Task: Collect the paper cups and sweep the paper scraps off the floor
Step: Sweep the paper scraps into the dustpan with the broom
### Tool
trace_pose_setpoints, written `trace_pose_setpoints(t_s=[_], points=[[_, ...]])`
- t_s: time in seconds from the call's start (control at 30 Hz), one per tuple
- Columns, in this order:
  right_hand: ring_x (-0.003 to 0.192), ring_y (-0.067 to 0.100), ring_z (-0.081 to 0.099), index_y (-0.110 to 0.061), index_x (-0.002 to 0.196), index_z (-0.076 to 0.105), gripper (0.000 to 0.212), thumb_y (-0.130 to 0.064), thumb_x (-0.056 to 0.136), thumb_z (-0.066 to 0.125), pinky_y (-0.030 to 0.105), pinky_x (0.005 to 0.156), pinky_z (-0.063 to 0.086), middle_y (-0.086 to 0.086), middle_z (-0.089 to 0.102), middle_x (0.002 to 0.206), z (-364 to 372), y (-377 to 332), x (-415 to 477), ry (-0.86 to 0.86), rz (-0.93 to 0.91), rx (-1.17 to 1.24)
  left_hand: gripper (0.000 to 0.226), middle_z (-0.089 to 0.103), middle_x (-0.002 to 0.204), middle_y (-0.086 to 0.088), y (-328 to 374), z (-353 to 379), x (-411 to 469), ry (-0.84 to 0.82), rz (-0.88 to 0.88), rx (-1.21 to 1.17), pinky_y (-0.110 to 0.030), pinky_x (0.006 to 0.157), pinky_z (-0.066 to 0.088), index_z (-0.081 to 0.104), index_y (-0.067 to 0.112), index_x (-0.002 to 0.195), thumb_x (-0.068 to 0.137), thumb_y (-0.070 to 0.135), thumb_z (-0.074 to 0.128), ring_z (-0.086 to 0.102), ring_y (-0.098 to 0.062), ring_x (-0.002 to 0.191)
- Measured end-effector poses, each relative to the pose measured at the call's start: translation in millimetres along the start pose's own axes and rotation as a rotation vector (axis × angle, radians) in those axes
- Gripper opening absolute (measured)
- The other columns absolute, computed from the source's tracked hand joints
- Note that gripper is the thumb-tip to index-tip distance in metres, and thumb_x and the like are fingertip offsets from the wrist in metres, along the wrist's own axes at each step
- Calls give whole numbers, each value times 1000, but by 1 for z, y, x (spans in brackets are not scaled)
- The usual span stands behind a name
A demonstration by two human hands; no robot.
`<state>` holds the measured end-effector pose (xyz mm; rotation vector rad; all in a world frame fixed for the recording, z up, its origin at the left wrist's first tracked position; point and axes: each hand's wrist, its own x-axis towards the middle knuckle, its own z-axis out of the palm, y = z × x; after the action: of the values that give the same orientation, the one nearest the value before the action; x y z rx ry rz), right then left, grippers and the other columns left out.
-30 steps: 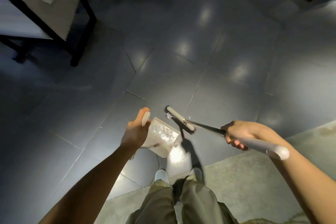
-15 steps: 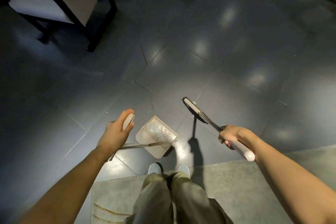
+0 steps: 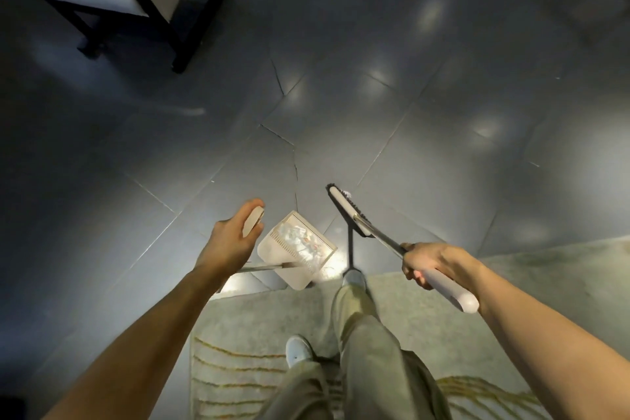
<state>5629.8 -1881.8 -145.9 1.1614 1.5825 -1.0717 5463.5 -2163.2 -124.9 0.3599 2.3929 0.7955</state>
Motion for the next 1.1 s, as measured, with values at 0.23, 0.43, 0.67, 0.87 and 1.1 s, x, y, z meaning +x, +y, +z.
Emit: trace_pose_setpoints(t_s=[0.23, 0.43, 0.67, 0.87, 1.1], points=[[30, 11, 34, -1, 130, 49, 45, 7, 86, 41, 13, 35, 31, 4, 40, 44, 36, 12, -42, 56, -20, 117, 39, 52, 132, -4, -28, 1, -33, 29, 89, 14, -41, 94, 46, 37, 32, 136, 98, 30, 46, 55, -25, 109], [29, 11, 36, -1, 120, 52, 34, 7, 88, 42, 14, 36, 34, 5, 41, 44, 31, 11, -58, 79, -21, 53, 40, 53, 129, -4, -29, 3, -30, 29, 107, 7, -28, 77, 47, 35, 33, 137, 98, 31, 45, 55, -20, 98], [44, 19, 48, -1, 90, 57, 13, 1, 80, 48, 26, 50, 44, 8, 51, 50, 41, -5, -11, 113, 2, -119, 42, 52, 126, -3, -11, 8, -3, 44, 73, 44, -21, 70, 44, 31, 35, 139, 99, 33, 43, 52, -14, 90], [45, 14, 44, -4, 96, 57, 20, -2, 85, 40, 23, 47, 42, 4, 49, 54, 63, -16, -9, 5, -15, -129, 43, 54, 125, -7, 3, 10, 10, 73, 74, 99, -36, 83, 48, 31, 31, 140, 99, 32, 43, 51, -17, 94], [46, 12, 46, -8, 126, 47, 41, -4, 85, 43, 20, 44, 42, 3, 51, 62, 103, -16, -43, -149, -35, -231, 38, 58, 108, -7, 2, 8, 10, 88, 92, 110, -35, 77, 51, 34, 30, 136, 99, 32, 43, 58, -20, 85]])
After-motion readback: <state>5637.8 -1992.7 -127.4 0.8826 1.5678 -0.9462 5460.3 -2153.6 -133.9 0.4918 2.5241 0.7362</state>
